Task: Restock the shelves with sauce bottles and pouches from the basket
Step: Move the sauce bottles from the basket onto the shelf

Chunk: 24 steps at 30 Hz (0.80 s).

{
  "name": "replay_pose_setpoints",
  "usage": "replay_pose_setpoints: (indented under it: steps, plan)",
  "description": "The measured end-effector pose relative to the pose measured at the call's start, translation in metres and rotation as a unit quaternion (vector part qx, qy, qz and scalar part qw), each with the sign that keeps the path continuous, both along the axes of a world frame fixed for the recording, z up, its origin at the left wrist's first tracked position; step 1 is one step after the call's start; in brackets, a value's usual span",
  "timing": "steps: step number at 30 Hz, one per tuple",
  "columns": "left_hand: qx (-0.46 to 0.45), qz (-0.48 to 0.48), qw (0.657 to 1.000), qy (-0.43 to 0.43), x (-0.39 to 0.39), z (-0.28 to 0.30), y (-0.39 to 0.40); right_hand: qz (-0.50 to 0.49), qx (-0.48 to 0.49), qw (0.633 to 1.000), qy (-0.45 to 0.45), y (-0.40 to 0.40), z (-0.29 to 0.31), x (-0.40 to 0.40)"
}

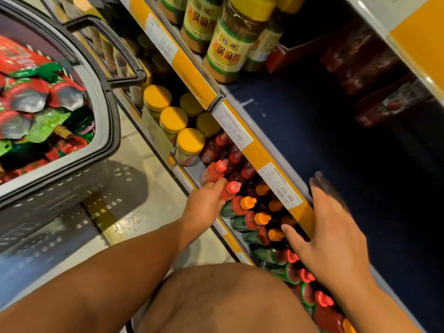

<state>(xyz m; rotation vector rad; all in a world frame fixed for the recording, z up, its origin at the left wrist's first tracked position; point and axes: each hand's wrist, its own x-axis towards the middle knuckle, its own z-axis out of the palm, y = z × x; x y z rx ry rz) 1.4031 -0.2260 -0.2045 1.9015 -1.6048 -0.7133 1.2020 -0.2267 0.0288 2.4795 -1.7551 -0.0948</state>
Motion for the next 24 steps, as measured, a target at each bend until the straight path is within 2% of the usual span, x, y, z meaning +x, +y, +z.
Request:
replay_pose_setpoints:
  steps: [3, 12, 20, 24]
  plan:
    - [-0.009, -0.033, 0.999, -0.016, 0.0, 0.004, -0.004, 0.0, 0.0, 1.0, -0.001, 0.001, 0.0, 0.001]
    - [0.039, -0.07, 0.992, -0.098, 0.001, 0.009, -0.012, -0.003, 0.003, 1.0, 0.0, 0.001, 0.003, 0.003]
    - [0.057, -0.076, 0.99, -0.103, -0.001, 0.014, -0.016, 0.004, 0.008, 1.0, 0.001, 0.003, 0.007, 0.005]
    - [0.049, -0.082, 0.993, -0.069, 0.003, 0.017, -0.01, 0.004, 0.008, 1.0, 0.003, 0.003, 0.008, 0.006]
